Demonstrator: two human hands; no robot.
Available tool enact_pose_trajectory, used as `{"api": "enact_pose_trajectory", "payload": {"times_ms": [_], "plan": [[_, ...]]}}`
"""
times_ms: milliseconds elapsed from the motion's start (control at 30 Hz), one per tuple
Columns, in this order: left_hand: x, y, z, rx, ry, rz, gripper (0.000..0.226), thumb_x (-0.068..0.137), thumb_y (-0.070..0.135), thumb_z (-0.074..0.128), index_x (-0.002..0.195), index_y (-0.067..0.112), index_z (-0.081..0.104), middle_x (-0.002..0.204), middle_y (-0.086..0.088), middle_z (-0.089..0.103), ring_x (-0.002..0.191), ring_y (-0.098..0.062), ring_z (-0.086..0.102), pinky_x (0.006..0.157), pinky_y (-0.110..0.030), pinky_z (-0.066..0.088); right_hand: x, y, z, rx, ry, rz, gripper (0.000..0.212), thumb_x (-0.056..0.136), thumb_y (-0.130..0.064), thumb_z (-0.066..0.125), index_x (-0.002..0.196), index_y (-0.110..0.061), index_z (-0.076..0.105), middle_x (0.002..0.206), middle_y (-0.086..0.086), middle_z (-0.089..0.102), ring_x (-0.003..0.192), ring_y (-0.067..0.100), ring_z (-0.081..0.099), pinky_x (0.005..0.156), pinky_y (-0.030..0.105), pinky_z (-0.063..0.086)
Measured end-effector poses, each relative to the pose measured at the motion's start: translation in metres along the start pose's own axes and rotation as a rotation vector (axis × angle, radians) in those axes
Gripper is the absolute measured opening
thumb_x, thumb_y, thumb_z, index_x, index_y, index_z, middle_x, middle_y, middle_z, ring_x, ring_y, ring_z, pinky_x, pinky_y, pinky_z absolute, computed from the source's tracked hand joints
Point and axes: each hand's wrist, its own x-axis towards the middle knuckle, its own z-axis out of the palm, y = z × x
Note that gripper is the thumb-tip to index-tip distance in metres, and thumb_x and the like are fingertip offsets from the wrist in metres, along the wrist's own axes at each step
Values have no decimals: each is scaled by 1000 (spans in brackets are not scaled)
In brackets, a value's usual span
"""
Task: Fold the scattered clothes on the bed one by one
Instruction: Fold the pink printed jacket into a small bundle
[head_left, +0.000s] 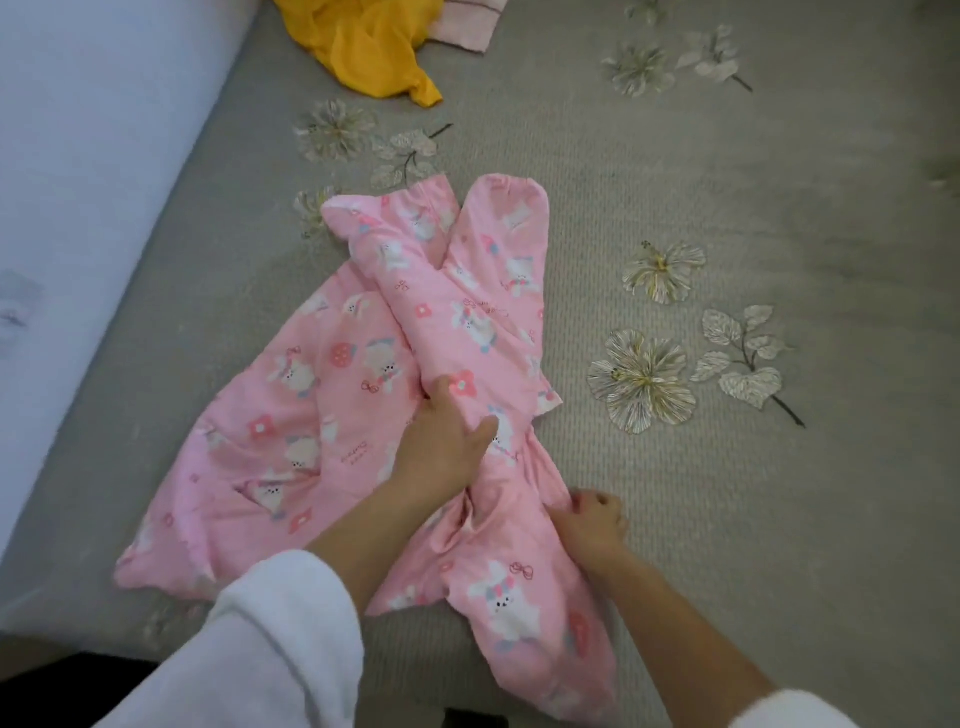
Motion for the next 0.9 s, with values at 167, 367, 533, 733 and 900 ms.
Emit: {"api": "enact_pose_trajectory", "payload": {"times_ms": [167, 367, 533, 733, 900], "plan": [[28, 15, 24, -7, -139, -294, 45, 85, 8, 57, 127, -5, 48, 121, -22, 58, 109, -36, 58, 90, -37, 50, -34, -12, -14, 429, -313, -26, 16, 83, -22, 67, 83, -7, 71, 81, 7, 70, 72, 20, 65, 64, 25, 54], [34, 111, -34, -739, -192, -244, 33, 90, -4, 50, 118, 11, 61, 77, -6, 62, 56, -15, 60, 46, -24, 54, -42, -49, -146, 858, 139, -196, 15, 82, -12, 61, 93, -18, 70, 81, 5, 71, 71, 20, 65, 64, 29, 55], [7, 262, -80, -1254, -270, 91, 22, 98, 2, 44, 117, 8, 54, 78, -6, 65, 59, -12, 64, 56, -26, 55, -87, -93, -298, 908, 468, -642, 13, 72, -29, 63, 83, -30, 70, 89, -6, 71, 86, 14, 65, 86, 42, 55], [-51, 372, -111, -1671, -412, 417, 18, 97, 3, 44, 100, 1, 62, 86, -12, 72, 78, -20, 70, 83, -32, 56, -186, -116, -419, 682, 675, -1179, 18, 84, -14, 60, 81, -25, 47, 76, -16, 51, 68, 0, 47, 64, 21, 42], [-50, 341, -59, -1714, -344, 269, 42, 88, 6, 46, 130, 7, 51, 103, -7, 72, 89, -17, 71, 81, -31, 58, -182, -89, -436, 259, 623, -1296, 8, 87, -9, 53, 92, -13, 57, 79, -10, 58, 72, 8, 51, 65, 33, 44]]}}
